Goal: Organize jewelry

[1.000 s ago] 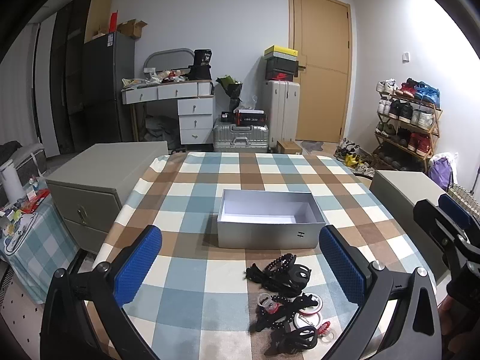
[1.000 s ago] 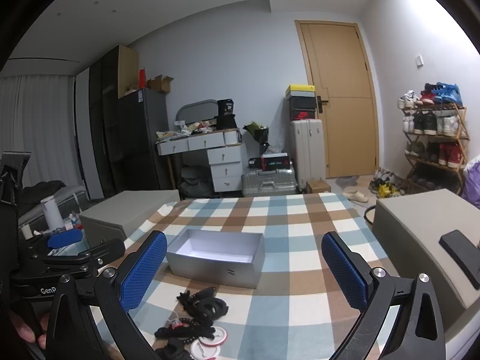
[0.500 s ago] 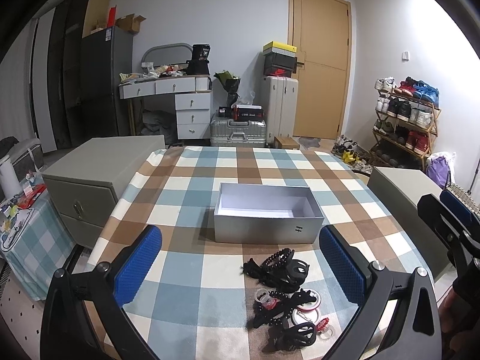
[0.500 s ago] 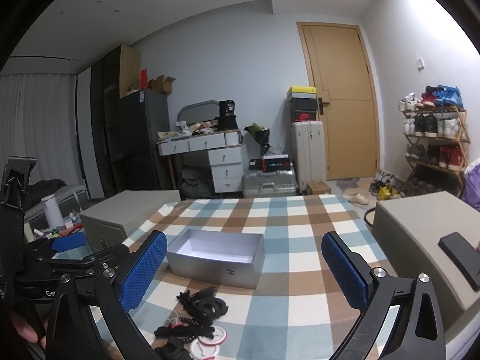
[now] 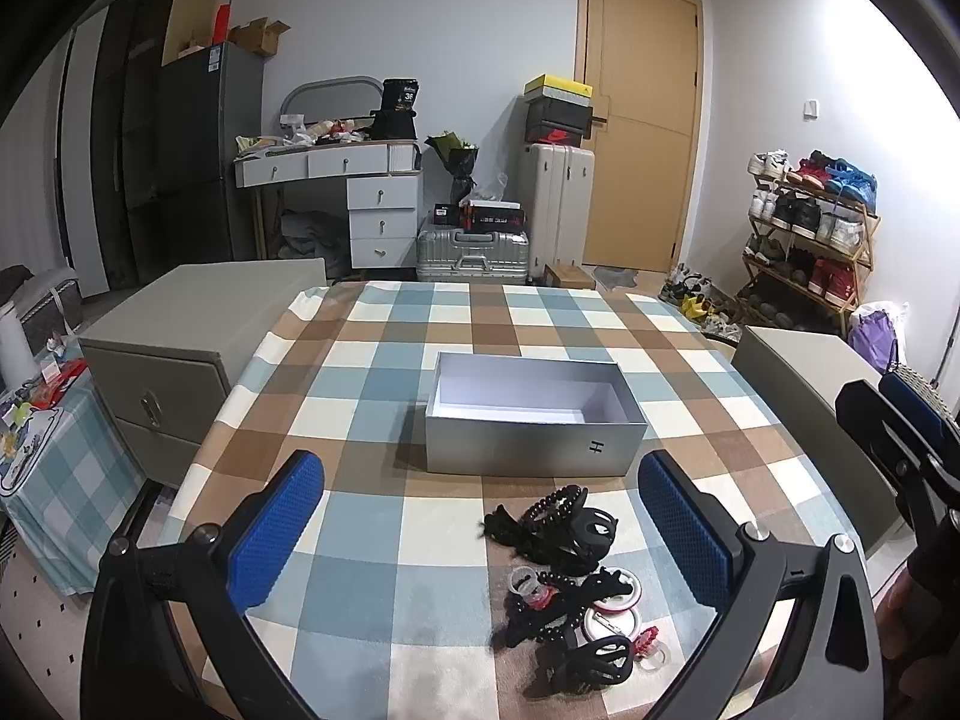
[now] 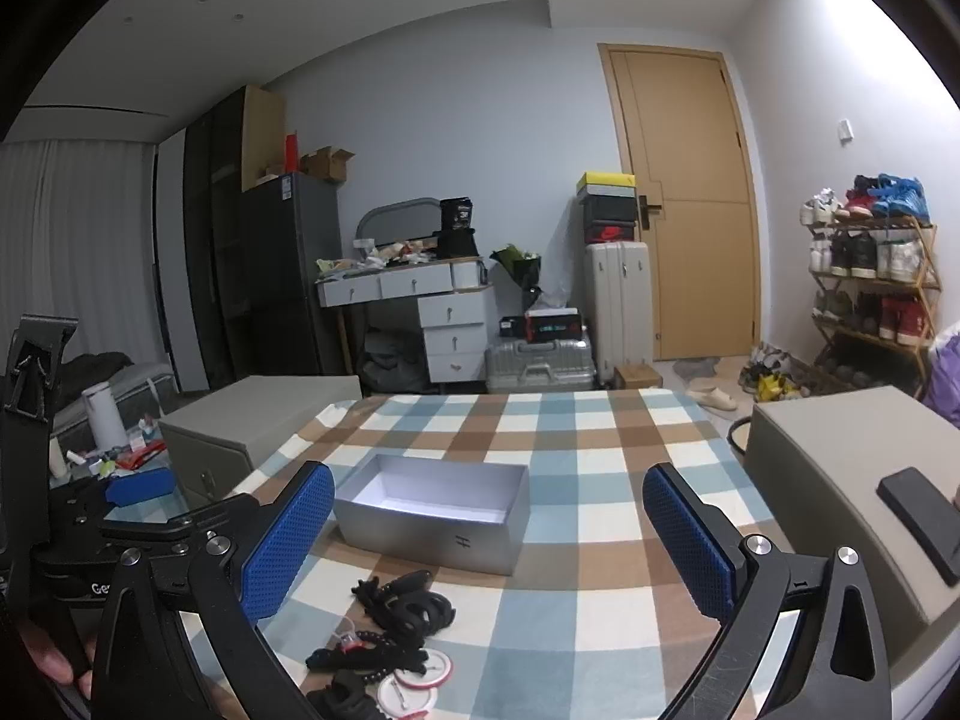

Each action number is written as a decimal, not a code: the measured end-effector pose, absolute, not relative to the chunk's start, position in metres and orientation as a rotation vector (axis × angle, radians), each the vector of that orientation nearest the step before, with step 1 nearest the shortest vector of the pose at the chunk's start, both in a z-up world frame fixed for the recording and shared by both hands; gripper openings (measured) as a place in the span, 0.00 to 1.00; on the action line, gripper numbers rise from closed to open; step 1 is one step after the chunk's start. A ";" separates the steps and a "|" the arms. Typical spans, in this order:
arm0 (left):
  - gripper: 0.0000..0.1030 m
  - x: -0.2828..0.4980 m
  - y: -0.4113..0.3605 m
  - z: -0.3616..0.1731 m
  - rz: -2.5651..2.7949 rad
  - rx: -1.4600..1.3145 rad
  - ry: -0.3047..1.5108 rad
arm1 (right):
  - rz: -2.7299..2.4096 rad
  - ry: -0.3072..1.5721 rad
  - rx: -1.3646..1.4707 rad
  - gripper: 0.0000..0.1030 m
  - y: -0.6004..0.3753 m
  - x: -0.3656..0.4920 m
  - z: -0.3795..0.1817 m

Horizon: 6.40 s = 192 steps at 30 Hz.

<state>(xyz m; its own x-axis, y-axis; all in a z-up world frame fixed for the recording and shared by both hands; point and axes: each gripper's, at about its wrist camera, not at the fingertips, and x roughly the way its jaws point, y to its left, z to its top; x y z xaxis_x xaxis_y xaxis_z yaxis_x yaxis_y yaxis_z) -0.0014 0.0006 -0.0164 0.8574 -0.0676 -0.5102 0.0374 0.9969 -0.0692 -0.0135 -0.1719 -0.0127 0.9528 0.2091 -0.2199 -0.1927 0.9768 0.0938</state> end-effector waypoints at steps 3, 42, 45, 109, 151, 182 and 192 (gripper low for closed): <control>0.99 -0.002 0.000 -0.017 -0.057 -0.059 0.541 | 0.205 0.232 0.070 1.00 -0.172 -0.013 -0.012; 0.99 0.001 0.005 -0.057 -0.301 -0.209 0.791 | 0.178 0.299 0.081 1.00 -0.182 -0.003 -0.026; 0.99 -0.004 0.001 -0.068 -0.365 -0.225 0.839 | 0.176 0.320 0.084 1.00 -0.184 0.000 -0.032; 0.41 0.025 0.010 -0.089 -0.583 -0.169 0.928 | 0.586 0.857 0.223 0.96 -0.138 0.123 -0.127; 0.41 0.101 0.031 -0.035 -0.514 -0.148 0.730 | 0.593 0.624 0.177 0.46 -0.154 0.129 -0.049; 0.41 0.189 0.007 -0.074 -0.489 -0.103 0.951 | 0.553 0.809 0.078 0.46 -0.126 0.229 -0.093; 0.56 0.189 0.006 -0.068 -0.490 -0.102 0.950 | 0.527 0.722 0.133 0.67 -0.143 0.215 -0.081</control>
